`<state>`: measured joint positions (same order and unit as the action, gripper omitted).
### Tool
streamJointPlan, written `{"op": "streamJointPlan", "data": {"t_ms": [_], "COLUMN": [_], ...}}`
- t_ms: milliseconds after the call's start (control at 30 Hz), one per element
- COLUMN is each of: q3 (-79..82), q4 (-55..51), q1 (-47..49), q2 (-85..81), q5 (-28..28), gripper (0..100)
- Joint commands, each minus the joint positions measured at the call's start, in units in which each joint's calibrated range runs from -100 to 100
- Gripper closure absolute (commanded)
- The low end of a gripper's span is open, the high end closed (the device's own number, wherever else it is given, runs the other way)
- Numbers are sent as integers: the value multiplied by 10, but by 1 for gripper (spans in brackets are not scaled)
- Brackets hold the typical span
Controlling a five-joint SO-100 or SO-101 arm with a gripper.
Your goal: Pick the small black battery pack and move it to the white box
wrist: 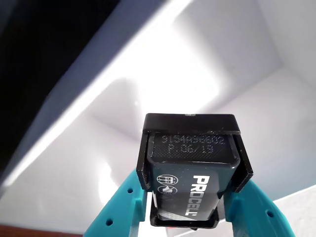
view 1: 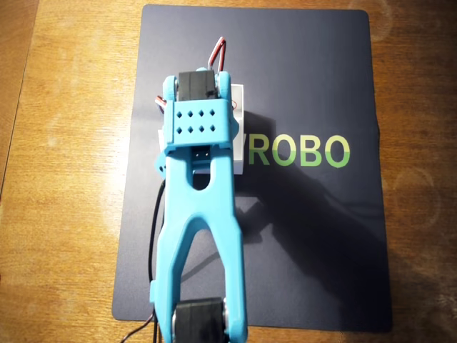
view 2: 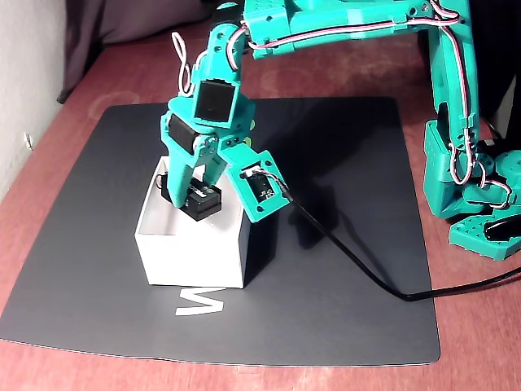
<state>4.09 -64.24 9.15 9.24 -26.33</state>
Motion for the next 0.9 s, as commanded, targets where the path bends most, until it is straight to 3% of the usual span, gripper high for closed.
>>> {"op": "streamJointPlan", "data": {"t_ms": [0,133,867], "q3": [-4,-4,-5], "q4": [8,8,6], "q1": [-1,1,4], "q2": [7,17,40], "q5": [-28,-49,-59], "gripper": [98,98,97]}}
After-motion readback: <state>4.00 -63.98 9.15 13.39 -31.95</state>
